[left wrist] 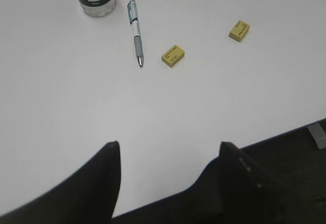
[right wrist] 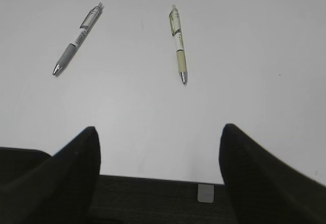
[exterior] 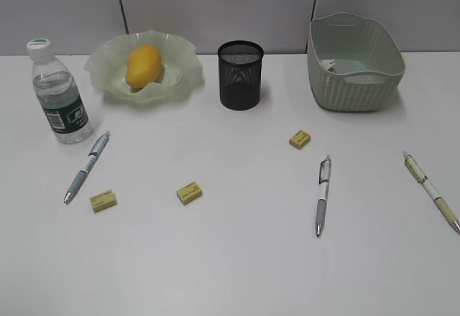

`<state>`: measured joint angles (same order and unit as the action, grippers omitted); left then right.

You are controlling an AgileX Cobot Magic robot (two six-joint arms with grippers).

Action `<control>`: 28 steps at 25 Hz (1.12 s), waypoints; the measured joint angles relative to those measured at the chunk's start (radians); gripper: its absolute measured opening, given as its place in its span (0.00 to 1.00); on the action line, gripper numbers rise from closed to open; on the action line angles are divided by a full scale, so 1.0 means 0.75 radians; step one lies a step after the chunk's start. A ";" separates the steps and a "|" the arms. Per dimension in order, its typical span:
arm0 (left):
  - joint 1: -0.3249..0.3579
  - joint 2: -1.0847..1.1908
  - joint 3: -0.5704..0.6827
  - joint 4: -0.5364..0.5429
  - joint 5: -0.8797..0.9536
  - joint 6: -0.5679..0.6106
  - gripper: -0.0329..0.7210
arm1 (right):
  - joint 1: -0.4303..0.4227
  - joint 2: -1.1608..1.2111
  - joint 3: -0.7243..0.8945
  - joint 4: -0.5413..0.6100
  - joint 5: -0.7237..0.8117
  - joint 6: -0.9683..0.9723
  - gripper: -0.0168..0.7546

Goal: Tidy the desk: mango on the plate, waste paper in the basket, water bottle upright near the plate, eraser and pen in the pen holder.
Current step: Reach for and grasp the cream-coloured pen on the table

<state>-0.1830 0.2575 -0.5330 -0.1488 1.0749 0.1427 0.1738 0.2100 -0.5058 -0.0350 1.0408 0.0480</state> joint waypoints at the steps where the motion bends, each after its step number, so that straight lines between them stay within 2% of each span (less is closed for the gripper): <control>1: 0.000 0.000 0.000 -0.001 0.000 0.000 0.64 | 0.000 0.000 0.000 0.000 0.000 0.000 0.76; 9: 0.000 -0.006 0.003 -0.074 0.002 0.102 0.64 | 0.000 0.000 0.000 -0.005 0.000 0.001 0.76; 15: 0.000 -0.006 0.003 -0.080 0.003 0.115 0.64 | 0.000 0.082 -0.002 -0.010 -0.003 0.001 0.76; 21: 0.000 -0.006 0.003 -0.080 0.003 0.115 0.64 | 0.000 0.347 -0.050 -0.012 -0.151 0.035 0.76; 28: 0.000 -0.011 0.003 -0.080 0.003 0.115 0.63 | 0.000 0.849 -0.163 -0.011 -0.243 0.040 0.76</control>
<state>-0.1830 0.2491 -0.5307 -0.2090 1.0773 0.2287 0.1738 0.8469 -0.6283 -0.0432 0.8583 0.0781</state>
